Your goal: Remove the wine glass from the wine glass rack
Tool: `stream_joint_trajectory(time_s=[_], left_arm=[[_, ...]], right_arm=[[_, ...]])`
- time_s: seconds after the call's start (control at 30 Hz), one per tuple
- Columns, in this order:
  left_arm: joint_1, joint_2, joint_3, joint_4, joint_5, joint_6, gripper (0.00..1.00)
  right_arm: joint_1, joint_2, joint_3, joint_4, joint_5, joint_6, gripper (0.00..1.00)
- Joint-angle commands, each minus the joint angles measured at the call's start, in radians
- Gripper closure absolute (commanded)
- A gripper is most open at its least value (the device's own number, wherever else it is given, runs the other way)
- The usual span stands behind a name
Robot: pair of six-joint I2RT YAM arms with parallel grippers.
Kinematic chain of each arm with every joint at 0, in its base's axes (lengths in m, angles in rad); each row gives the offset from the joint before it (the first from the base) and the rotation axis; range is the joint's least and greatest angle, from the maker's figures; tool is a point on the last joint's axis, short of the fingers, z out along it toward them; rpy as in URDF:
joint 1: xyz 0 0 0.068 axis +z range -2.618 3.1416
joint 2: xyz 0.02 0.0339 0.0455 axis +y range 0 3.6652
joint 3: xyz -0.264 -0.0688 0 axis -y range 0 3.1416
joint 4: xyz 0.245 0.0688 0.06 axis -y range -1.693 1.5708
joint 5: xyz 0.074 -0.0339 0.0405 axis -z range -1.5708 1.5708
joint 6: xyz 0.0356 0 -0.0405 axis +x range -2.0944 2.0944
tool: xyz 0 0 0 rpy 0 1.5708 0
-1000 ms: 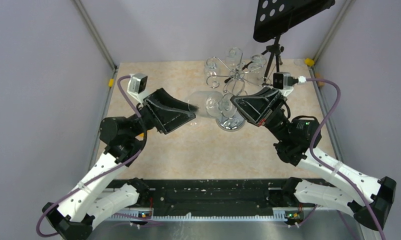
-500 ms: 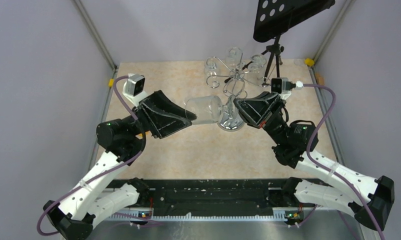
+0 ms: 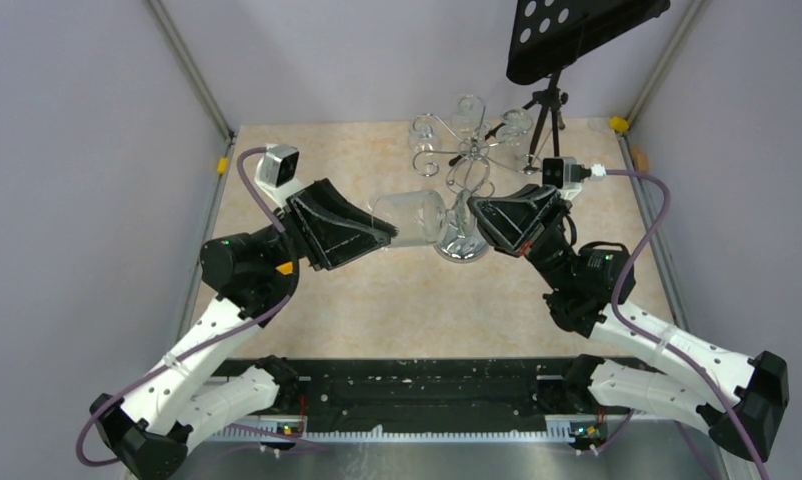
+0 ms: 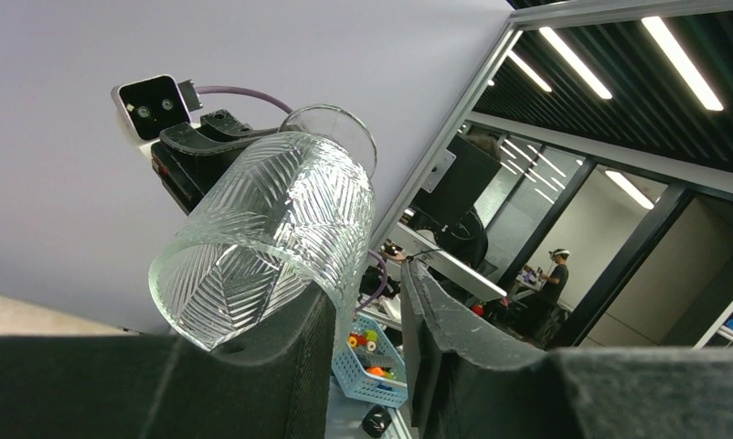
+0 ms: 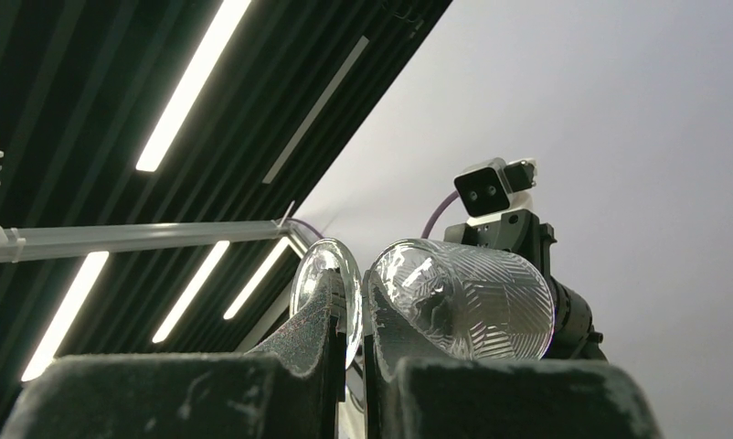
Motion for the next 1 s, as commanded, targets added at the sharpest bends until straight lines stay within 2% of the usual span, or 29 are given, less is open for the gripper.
stream_joint_trajectory(time_s=[0.0, 0.17, 0.3, 0.37, 0.43, 0.53, 0.6, 0.7, 0.8, 0.87, 0.97], left_arm=[[-0.008, 0.002, 0.036, 0.155, 0.003, -0.051, 0.67], [-0.008, 0.011, 0.035, 0.171, 0.005, -0.065, 0.79], [-0.008, -0.003, 0.031, 0.141, -0.003, -0.031, 1.0], [-0.008, -0.017, 0.027, 0.106, -0.012, 0.006, 1.0], [-0.008, -0.04, 0.026, 0.039, -0.026, 0.066, 1.0], [-0.008, -0.086, 0.055, -0.18, -0.074, 0.242, 1.0], [-0.008, -0.117, 0.084, -0.354, -0.138, 0.375, 1.0], [-0.008, -0.155, 0.14, -0.623, -0.284, 0.565, 1.0], [-0.008, -0.177, 0.197, -0.869, -0.509, 0.725, 1.0], [-0.008, -0.177, 0.227, -1.003, -0.705, 0.798, 1.0], [-0.008, -0.139, 0.271, -1.187, -1.079, 0.877, 1.0]], right_arm=[[-0.003, 0.022, -0.025, 0.019, 0.036, -0.033, 1.0], [-0.003, 0.033, -0.036, 0.039, 0.039, -0.026, 1.0], [-0.002, 0.015, -0.044, 0.014, 0.059, -0.044, 1.0], [-0.002, -0.001, -0.043, -0.025, 0.073, -0.06, 1.0], [-0.002, -0.024, -0.042, -0.082, 0.097, -0.09, 0.83], [-0.003, -0.079, -0.071, -0.126, 0.16, -0.158, 0.43], [-0.003, -0.116, -0.088, -0.164, 0.21, -0.197, 0.31], [-0.003, -0.16, -0.079, -0.293, 0.272, -0.243, 0.25], [-0.002, -0.193, -0.044, -0.458, 0.33, -0.279, 0.25], [-0.003, -0.212, -0.02, -0.566, 0.375, -0.293, 0.27], [-0.003, -0.238, -0.012, -0.643, 0.419, -0.316, 0.31]])
